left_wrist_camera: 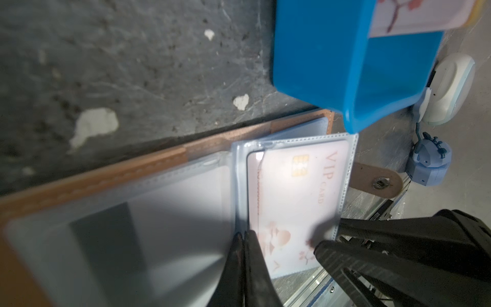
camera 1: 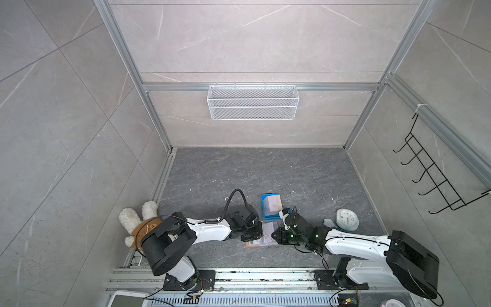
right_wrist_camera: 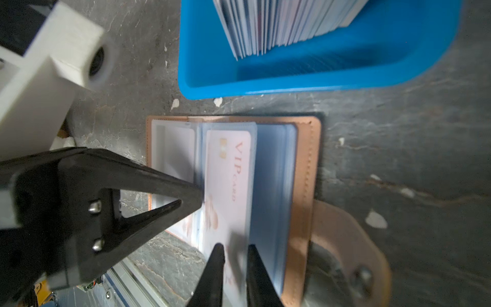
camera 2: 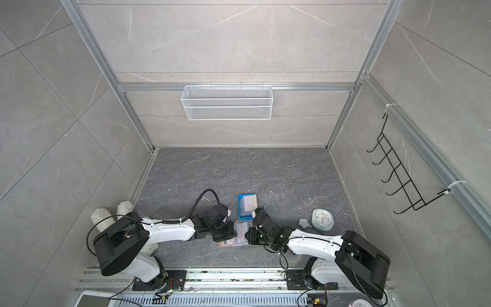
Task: Insert credit cards into a card holder
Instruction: Turn over the card slot in the card holder.
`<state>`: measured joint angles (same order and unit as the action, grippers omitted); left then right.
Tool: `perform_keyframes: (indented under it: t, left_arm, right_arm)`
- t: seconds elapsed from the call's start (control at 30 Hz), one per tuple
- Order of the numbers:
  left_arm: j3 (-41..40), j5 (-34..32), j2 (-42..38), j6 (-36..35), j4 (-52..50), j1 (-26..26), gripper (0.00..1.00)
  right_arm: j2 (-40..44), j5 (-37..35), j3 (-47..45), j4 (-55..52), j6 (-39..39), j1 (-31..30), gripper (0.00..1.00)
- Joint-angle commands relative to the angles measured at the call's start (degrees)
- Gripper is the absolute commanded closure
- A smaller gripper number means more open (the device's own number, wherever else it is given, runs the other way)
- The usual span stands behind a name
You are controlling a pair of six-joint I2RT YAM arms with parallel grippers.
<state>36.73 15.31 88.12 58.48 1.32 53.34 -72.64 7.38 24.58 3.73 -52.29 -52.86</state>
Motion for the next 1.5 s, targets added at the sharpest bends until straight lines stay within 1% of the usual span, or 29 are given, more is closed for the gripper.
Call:
perform_keyframes:
  t: [0.0,0.23,0.4,0.53,0.7,0.87,0.97,1.07,1.17,1.37,1.47]
  left_arm:
    - [-0.9,-0.2,-3.7,-0.3,-2.5,-0.9,0.92]
    - [-4.2,2.5,-9.7,-0.6,-2.3,-5.5,0.90]
    - [-6.3,4.7,-13.7,-2.3,-1.6,-10.5,0.90]
    - [-8.1,5.0,-17.5,-3.1,-0.5,-13.6,0.89]
    - [-10.1,5.1,-24.5,-4.2,-0.7,-16.9,0.87]
    - [-10.5,5.0,-28.8,-5.9,-2.7,-17.3,0.84]
    - [-10.3,5.2,-29.6,-6.2,-2.7,-17.3,0.84]
    - [-10.7,5.2,-30.1,-5.0,-1.4,-17.3,0.83]
    - [-11.2,4.9,-30.8,-3.8,0.4,-17.3,0.81]
    - [-10.6,4.5,-31.8,-3.2,-0.5,-17.3,0.80]
    - [-9.7,4.5,-32.0,-3.3,-1.0,-17.3,0.80]
  right_arm:
    - [0.0,0.2,0.5,0.1,1.1,-0.7,0.81]
    - [-2.0,-1.9,3.7,-2.4,1.7,-2.6,0.81]
    - [-3.7,-3.8,6.5,-3.9,1.9,-4.7,0.80]
    - [-5.6,-5.8,9.6,-5.4,2.0,-6.9,0.78]
    - [-9.9,-7.1,14.3,-6.0,2.1,-9.5,0.75]
    - [-14.3,-8.0,19.3,-5.8,2.9,-11.6,0.75]
    - [-15.9,-7.3,21.4,-5.0,3.6,-12.3,0.74]
    - [-16.5,-6.2,23.1,-4.9,4.9,-12.5,0.74]
    - [-15.8,-6.0,23.5,-4.8,6.5,-12.5,0.73]
    - [-15.6,-2.8,23.1,-2.4,8.2,-12.5,0.71]
    - [-14.4,-3.3,21.9,-2.1,8.2,-12.5,0.71]
